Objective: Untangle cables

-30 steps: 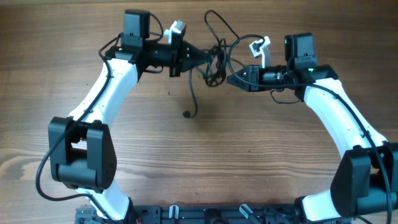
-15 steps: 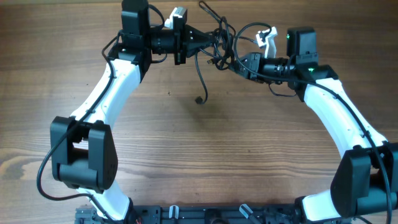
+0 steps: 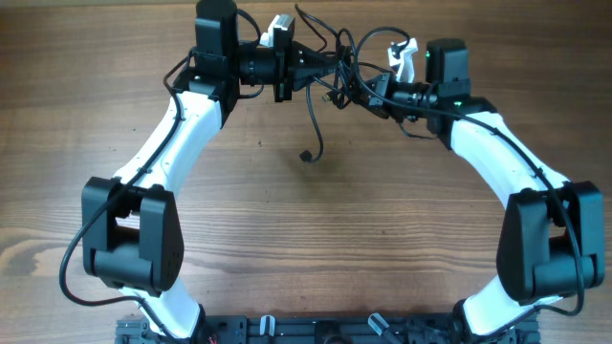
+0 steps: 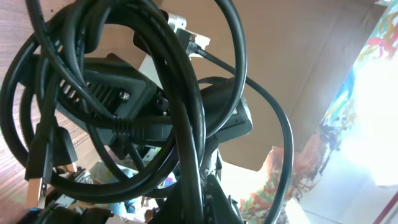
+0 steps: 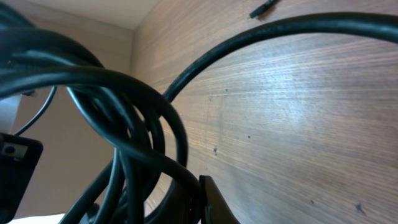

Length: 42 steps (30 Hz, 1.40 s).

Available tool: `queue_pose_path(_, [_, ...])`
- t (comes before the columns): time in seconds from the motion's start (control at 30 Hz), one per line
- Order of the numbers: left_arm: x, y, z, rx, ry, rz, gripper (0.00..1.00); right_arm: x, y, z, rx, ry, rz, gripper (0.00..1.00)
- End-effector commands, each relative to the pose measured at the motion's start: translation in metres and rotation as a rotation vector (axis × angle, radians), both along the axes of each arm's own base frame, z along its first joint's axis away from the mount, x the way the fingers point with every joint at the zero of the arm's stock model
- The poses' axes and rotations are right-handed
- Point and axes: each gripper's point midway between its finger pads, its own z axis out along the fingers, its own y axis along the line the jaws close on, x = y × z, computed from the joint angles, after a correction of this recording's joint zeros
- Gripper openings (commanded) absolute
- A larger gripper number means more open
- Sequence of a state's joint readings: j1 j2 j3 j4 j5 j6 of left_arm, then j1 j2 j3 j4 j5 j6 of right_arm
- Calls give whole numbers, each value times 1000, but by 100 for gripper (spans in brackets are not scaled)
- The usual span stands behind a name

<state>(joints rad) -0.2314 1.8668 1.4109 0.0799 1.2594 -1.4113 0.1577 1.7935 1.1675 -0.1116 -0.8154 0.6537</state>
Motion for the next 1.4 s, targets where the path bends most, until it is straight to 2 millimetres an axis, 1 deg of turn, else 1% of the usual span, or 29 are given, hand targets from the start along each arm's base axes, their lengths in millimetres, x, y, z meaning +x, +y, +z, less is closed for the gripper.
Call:
queue_pose_path(0.0, [2,4,10,-3,-134,-10,4,6,-36,-3,-33,9,-60,4])
queue_pose_path(0.07, [5,8,9,2,-154,3,4,5,-63,7,-57,-5,-103,4])
queue_pose_path(0.13, [9,12,8,8,-172,16,4,2,-93,23,-75,-29,-155,4])
queue_pose_path(0.17, [9,14,6,14,-178,19,4,-1,-114,34,-82,-42,-200,4])
queue_pose_path(0.2, [10,16,2,26,-171,28,4,-4,-131,46,-88,-65,-234,4])
queue_pose_path(0.23, [11,18,-5,48,-156,39,4,-8,-149,61,-90,-89,-277,4])
queue_pose_path(0.3, [11,21,-18,90,-129,56,4,-17,-170,87,-87,-155,-313,4])
queue_pose_path(0.33, [10,23,-32,139,-106,73,4,-27,-185,111,-74,-209,-344,4])
queue_pose_path(0.37, [9,26,-42,175,-88,84,4,-34,-192,126,-60,-248,-354,4])
queue_pose_path(0.43, [5,32,-61,255,-57,102,4,-51,-205,157,-32,-327,-368,4])
queue_pose_path(0.5, [-1,37,-77,322,-38,102,4,-70,-210,185,6,-405,-349,5])
queue_pose_path(0.53, [-3,39,-82,345,-38,99,4,-77,-211,195,25,-430,-339,4])
queue_pose_path(0.57, [-5,41,-85,362,-47,91,4,-85,-211,205,49,-454,-325,4])
queue_pose_path(0.63, [-7,42,-90,383,-50,89,4,-92,-212,216,78,-480,-306,4])
queue_pose_path(0.7, [-7,45,-95,414,-50,93,4,-102,-212,234,139,-516,-254,4])
queue_pose_path(0.8, [-8,47,-98,431,-73,85,4,-118,-214,261,196,-558,-172,4])
queue_pose_path(0.87, [-9,48,-99,439,-70,86,4,-124,-214,272,204,-565,-147,4])
queue_pose_path(0.93, [-9,48,-99,440,-92,78,4,-126,-212,277,199,-577,-130,4])
queue_pose_path(1.03, [-8,46,-96,432,-151,57,4,-125,-200,271,207,-576,-85,5])
queue_pose_path(1.07, [-7,44,-92,410,-179,48,4,-123,-193,268,213,-571,-70,6])
queue_pose_path(1.13, [-5,36,-76,331,-259,21,4,-117,-176,259,223,-558,-39,14])
queue_pose_path(1.17, [-3,31,-64,280,-313,5,4,-110,-163,249,229,-532,-28,18])
queue_pose_path(1.23, [-2,25,-45,195,-405,-27,4,-99,-145,231,213,-490,-28,24])
queue_pose_path(1.3, [-4,22,-35,149,-453,-49,4,-86,-121,198,130,-416,-52,27])
queue_pose_path(1.37, [-5,22,-34,143,-448,-53,4,-75,-100,160,-26,-348,-87,27])
